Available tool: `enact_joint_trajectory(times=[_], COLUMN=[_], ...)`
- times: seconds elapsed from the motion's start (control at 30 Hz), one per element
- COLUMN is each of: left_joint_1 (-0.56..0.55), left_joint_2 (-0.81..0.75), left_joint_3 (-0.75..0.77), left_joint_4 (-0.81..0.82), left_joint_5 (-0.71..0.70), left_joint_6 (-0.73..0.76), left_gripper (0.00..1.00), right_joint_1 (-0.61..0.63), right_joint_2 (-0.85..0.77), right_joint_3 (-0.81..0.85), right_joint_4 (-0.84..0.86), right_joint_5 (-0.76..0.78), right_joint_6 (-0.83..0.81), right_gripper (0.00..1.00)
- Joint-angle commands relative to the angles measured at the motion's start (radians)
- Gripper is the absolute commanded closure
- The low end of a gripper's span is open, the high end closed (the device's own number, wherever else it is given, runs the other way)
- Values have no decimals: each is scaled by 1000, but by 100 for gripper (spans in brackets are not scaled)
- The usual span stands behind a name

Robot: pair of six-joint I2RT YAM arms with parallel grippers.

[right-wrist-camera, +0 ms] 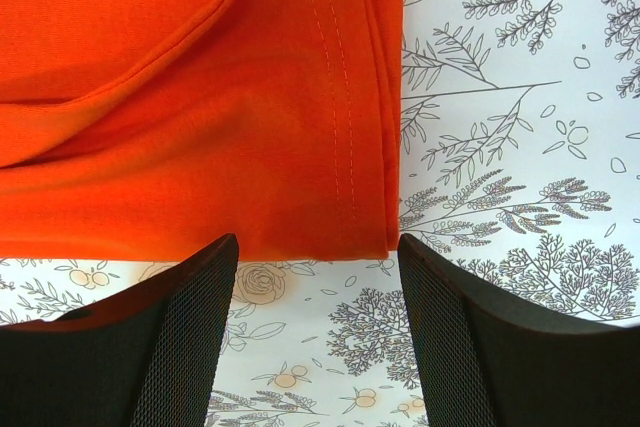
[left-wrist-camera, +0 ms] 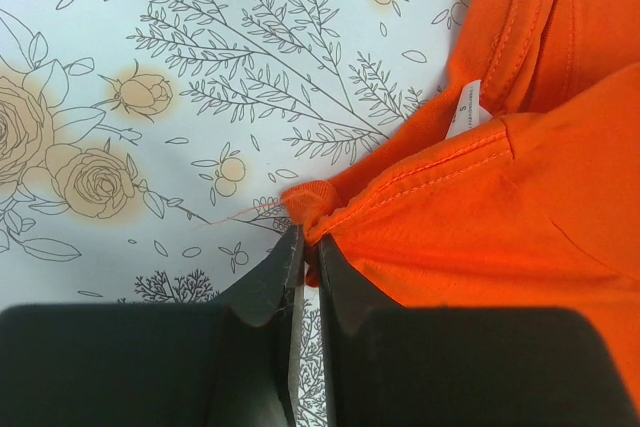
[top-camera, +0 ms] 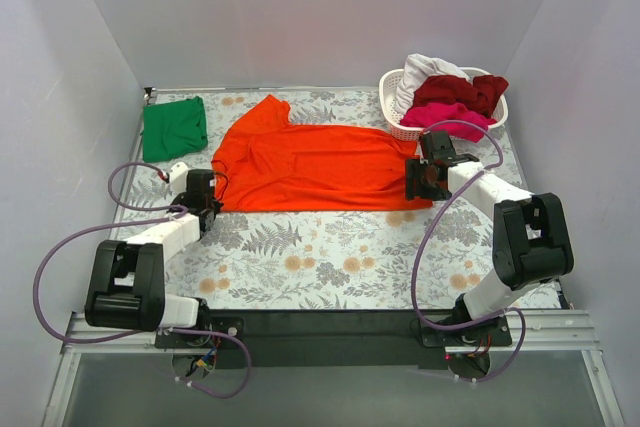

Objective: Fold and stack the t-shirts
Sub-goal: Fold the tshirt

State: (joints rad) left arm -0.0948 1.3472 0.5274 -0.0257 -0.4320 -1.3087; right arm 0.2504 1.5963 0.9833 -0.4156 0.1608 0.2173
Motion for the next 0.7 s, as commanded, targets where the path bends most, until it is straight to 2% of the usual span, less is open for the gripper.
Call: enact_joint_trajectory(times=[0.0,0.27,0.47,0.57,0.6,0.67], left_joint_1=[7,7,7,7,7,7], left_joint_2=[13,0,-13,-13,-14,-14], left_joint_3=[43,48,46,45,46,46], left_joint_4=[-11,-10,-6,-8,-8,-8], left_joint_5=[-40,-21,-22,-28,-30,-30], left_joint_6=[5,11,15,17,17,19], left_gripper=[99,99,99,99,99,99], right_joint_1=[-7,-45,-59,-62,-63,-65], right_joint_2=[-25,-35,-10,2,5,8], right_joint_3=[-23,-64,-60,-58,-63,-64], right_joint_4=[17,20,47,49,51,52], right_joint_5=[14,25,3,-1,2,-3], right_joint_6=[2,7,13,13,13,13], right_gripper=[41,40,47,56,66,78])
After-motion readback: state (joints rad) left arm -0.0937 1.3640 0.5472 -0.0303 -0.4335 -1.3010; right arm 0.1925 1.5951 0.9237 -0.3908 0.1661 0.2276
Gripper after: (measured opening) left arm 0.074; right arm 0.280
